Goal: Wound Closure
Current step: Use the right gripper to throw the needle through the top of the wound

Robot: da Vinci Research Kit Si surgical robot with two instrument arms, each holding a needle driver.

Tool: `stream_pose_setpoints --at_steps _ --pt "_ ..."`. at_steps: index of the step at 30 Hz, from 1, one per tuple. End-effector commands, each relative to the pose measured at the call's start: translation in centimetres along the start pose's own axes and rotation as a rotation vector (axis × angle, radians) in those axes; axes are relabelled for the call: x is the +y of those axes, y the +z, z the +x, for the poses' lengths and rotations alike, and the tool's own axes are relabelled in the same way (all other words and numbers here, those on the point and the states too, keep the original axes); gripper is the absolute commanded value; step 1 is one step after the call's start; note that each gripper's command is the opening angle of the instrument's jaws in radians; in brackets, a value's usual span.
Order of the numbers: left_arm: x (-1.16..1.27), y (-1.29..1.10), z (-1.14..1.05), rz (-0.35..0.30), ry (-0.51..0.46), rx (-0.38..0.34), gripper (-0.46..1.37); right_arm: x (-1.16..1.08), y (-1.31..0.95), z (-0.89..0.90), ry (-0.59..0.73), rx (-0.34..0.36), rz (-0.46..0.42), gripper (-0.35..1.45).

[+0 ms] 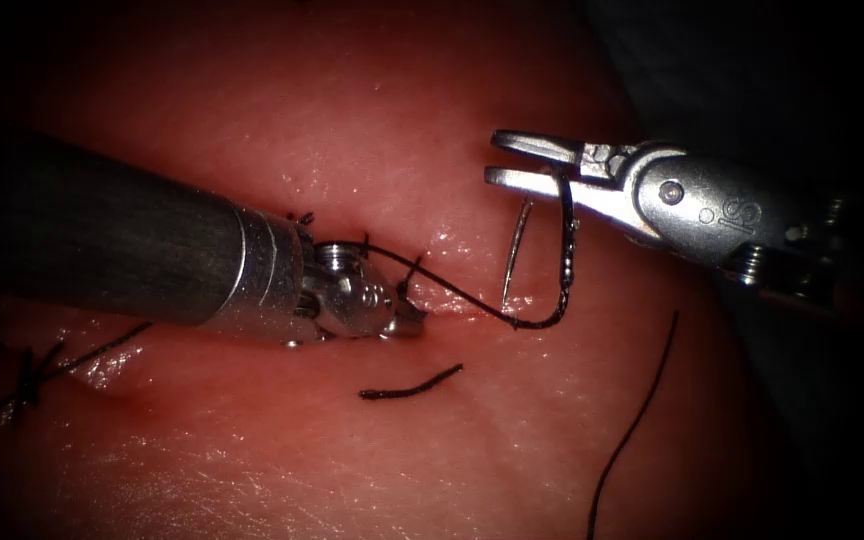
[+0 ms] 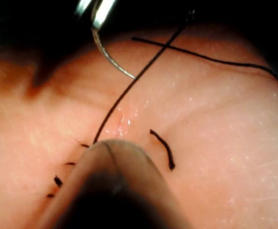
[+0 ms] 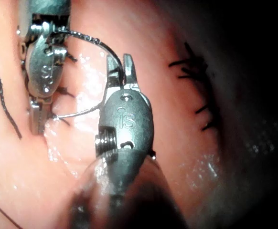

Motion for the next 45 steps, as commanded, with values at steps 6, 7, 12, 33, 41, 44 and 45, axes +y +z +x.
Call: stream_pose_setpoints --at_steps 6,7,12,33,41,44,45 --pt "-0.01 -0.04 0.03 -0.013 -0.002 0.003 -0.35 0.01 -0.01 0.01 -0.009 0.000 -0.007 -0.35" --pt "-0.01 -0.05 0.03 -0.012 -0.003 0.006 -0.35 0.01 -0.01 0.01 -0.008 0.000 -0.007 -0.35" --pt "0.02 -0.11 0.08 -0.010 0.005 0.044 -0.35 0.02 -0.01 0.01 -0.020 0.005 -0.013 -0.35" --pt "0.12 -0.34 0.43 -0.023 0.064 0.260 -0.35 0.07 0.00 -0.22 -0.155 0.045 -0.082 -0.35" --pt "0.17 -0.44 0.63 -0.039 0.098 0.325 -0.35 0.06 0.01 -0.37 -0.177 0.043 -0.086 -0.35" --pt "0.19 -0.44 0.67 -0.043 0.105 0.333 -0.35 0.06 0.01 -0.41 -0.193 0.042 -0.086 -0.35" --pt "0.20 -0.43 0.68 -0.046 0.110 0.336 -0.35 0.06 0.00 -0.43 -0.201 0.041 -0.086 -0.35"
